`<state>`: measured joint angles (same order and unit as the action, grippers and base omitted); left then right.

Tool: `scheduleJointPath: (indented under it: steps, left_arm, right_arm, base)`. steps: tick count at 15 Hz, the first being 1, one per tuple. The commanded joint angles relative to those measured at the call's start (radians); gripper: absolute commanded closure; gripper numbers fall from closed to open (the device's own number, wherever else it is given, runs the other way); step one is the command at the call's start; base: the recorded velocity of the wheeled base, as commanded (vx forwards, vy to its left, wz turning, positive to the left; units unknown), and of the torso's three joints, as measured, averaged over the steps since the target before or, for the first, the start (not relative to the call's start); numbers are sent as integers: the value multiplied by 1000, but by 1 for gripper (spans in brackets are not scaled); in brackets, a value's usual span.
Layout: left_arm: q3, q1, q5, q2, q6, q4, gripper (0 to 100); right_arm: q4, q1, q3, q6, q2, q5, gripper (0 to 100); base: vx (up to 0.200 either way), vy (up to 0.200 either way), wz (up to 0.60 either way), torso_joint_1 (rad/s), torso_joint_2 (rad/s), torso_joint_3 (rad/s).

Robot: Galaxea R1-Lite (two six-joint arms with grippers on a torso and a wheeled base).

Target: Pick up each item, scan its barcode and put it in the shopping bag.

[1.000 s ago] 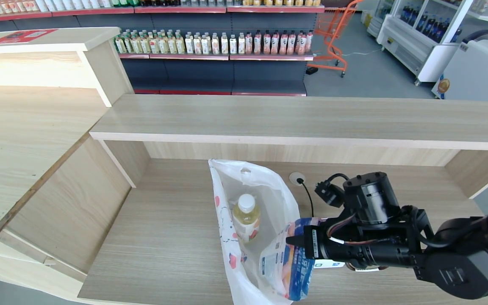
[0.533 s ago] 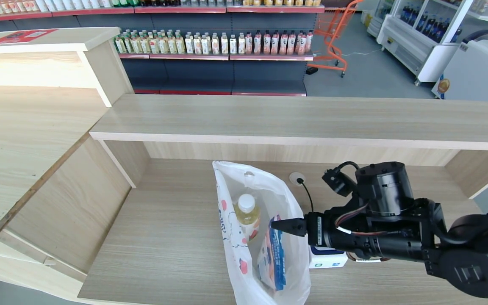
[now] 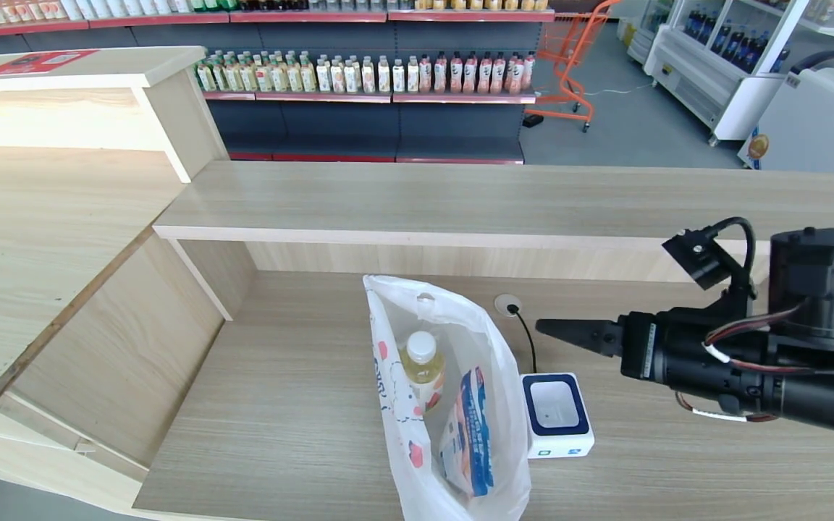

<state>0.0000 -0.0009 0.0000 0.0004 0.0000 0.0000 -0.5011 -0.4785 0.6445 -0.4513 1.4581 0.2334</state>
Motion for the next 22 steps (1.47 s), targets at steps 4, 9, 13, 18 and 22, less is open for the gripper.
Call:
scheduleJointPath:
  steps: [4, 9, 13, 18, 22]
  left_arm:
    - [0, 1, 0, 0, 0, 0, 0]
    - [0, -1, 0, 0, 0, 0, 0]
    - [0, -1, 0, 0, 0, 0, 0]
    - [0, -1, 0, 0, -2, 0, 0]
    - [0, 1, 0, 0, 0, 0, 0]
  right_arm:
    - [161, 310, -247, 385, -484, -253, 0]
    - [223, 350, -644, 384, -1050, -315, 0]
    - [447, 500, -644, 430, -1346, -215, 0]
    - [484, 495, -644, 488, -1418, -230, 0]
    - [486, 483, -644, 485, -1457, -230, 0]
  base:
    - [0, 0, 0, 0, 0, 0]
    - [0, 0, 0, 0, 0, 0]
    - [0, 0, 0, 0, 0, 0]
    - [0, 0, 0, 0, 0, 0]
    - [0, 0, 0, 0, 0, 0]
